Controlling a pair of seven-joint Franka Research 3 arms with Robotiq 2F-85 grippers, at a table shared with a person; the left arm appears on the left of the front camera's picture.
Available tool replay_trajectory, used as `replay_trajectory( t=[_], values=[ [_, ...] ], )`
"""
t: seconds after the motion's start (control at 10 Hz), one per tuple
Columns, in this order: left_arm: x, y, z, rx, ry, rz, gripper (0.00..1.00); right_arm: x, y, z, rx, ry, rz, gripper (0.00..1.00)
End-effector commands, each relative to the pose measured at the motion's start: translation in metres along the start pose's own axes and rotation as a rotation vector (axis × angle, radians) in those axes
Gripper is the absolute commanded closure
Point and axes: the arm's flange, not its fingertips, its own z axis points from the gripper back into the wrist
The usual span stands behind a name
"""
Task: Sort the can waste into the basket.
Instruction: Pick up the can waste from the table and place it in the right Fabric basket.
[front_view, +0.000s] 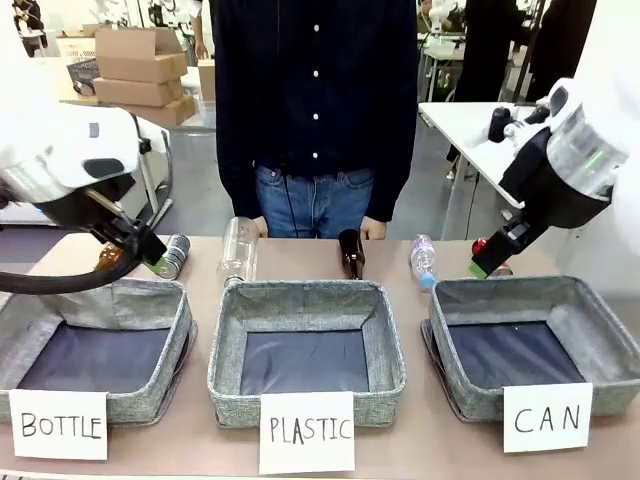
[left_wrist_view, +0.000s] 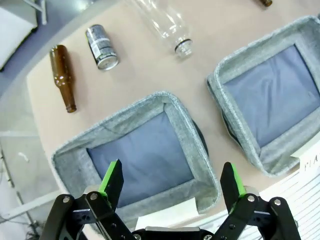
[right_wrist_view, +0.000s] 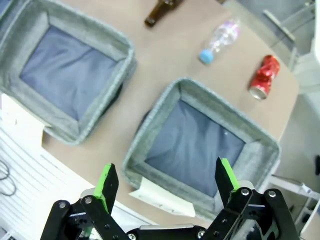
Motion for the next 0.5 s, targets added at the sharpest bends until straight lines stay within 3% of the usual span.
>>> replay_trajectory(
  t=[0.0, 0.1, 0.3, 0.4],
  values=[
    [-0.007, 0.019, 0.014, -0.436, -0.001, 0.022, 0.00, 0.008, -0.020, 0.000, 0.358, -0.111, -0.237, 0.00],
    [-0.022, 0.057, 0.014, -0.727, -0.025, 0.175, 0.00, -0.005, -0.053, 0.011, 0.688, -0.076, -0.617, 0.00],
    [-0.048, 0.104, -0.002, -0.957, -0.081, 0.389, 0.00, -0.067, -0.108, 0.017, 0.994, -0.222, -0.881, 0.00],
    [-0.059, 0.122, -0.009, -1.059, -0.175, 0.484, 0.00, -0.098, -0.128, 0.017, 1.084, -0.314, -0.960, 0.00]
  ],
)
